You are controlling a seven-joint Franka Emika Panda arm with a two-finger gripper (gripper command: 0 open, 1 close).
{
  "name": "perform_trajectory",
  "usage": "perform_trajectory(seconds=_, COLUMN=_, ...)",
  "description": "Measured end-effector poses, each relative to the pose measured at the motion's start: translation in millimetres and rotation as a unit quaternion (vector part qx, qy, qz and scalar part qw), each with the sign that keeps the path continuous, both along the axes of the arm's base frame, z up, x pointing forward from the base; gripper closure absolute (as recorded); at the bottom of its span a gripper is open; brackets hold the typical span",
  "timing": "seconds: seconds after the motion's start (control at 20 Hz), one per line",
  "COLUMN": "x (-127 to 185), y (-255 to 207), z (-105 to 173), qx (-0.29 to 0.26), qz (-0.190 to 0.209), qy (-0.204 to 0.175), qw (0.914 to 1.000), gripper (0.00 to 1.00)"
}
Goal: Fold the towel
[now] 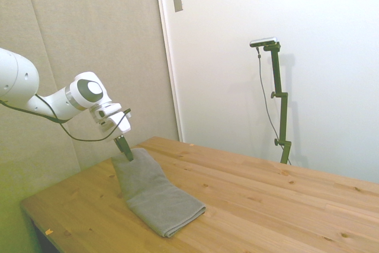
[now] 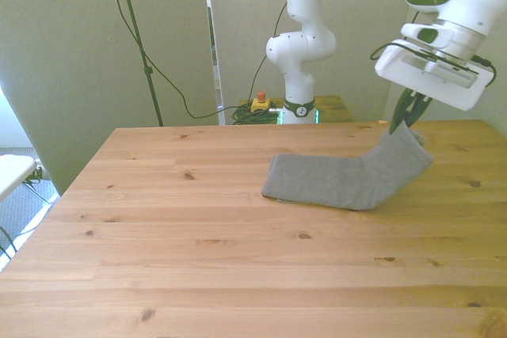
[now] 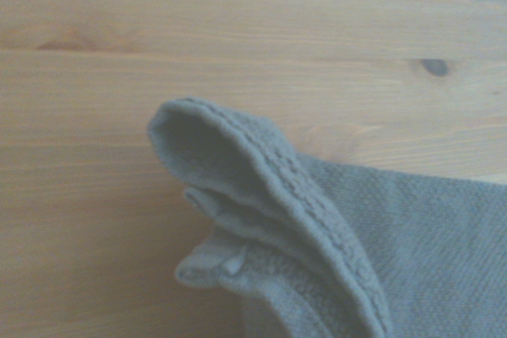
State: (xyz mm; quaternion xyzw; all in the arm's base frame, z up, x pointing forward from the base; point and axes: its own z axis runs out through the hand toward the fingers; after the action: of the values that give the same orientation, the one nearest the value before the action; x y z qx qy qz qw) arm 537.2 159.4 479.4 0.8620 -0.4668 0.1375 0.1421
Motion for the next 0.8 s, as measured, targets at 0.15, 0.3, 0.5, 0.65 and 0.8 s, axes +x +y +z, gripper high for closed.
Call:
perform_trajectory(seconds=0.15, x=-15.3, y=-41.8, z=23.2, qx=0.017, qz=-0.013, qy=-0.013, qw=0.9997, gripper=1.0)
perform_trajectory(seconds=0.3, x=-37.9, y=-71.4, z=34.8, qx=0.026, qz=-0.022, qy=-0.021, qw=0.9992, gripper=1.0)
perform_trajectory(seconds=0.5, x=-53.4, y=-112.1, z=34.6, qx=0.028, qz=-0.041, qy=-0.028, qw=0.9984, gripper=1.0)
perform_trajectory(seconds=0.65, x=-49.1, y=-153.5, z=25.3, qx=0.032, qz=-0.067, qy=-0.024, qw=0.997, gripper=1.0)
perform_trajectory(seconds=0.8, x=-45.7, y=-186.4, z=6.9, qx=0.033, qz=-0.091, qy=-0.006, qw=0.9952, gripper=1.0)
